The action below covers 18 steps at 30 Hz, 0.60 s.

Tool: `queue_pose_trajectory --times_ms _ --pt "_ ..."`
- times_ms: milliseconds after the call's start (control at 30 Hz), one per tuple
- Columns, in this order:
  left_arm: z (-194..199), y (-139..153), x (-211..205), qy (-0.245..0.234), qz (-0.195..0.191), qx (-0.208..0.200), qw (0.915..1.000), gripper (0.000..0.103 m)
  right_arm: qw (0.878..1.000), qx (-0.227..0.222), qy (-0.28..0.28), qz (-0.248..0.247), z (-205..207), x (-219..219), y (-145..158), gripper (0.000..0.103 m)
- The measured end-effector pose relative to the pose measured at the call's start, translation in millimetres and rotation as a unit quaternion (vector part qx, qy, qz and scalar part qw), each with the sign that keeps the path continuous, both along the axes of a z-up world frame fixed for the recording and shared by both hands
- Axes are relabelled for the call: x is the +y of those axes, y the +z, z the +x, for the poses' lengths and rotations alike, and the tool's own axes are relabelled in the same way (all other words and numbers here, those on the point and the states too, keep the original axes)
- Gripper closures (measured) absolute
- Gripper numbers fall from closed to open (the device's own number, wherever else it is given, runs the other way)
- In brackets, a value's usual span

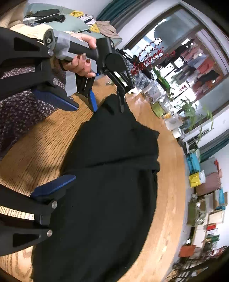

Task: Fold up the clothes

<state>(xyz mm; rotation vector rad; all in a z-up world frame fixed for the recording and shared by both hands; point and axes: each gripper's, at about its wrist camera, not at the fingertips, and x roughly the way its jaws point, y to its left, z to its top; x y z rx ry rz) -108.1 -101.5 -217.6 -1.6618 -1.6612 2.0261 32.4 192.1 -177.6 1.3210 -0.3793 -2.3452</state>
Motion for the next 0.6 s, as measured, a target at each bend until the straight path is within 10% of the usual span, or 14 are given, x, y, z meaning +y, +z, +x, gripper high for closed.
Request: queue_pose_trajectory --times_ms 233,367,600 --pt "-7 49 41 -0.146 -0.083 0.077 0.9828 0.034 0.980 -0.086 -0.140 -0.113 37 100 -33 0.021" --pt "-18 68 91 -0.223 -0.079 0.116 0.9646 0.034 0.943 -0.090 -0.261 -0.183 69 168 -49 0.020" --pt "-20 46 119 -0.237 -0.104 0.085 0.9622 0.034 0.891 -0.113 -0.357 -0.257 88 212 -75 0.022"
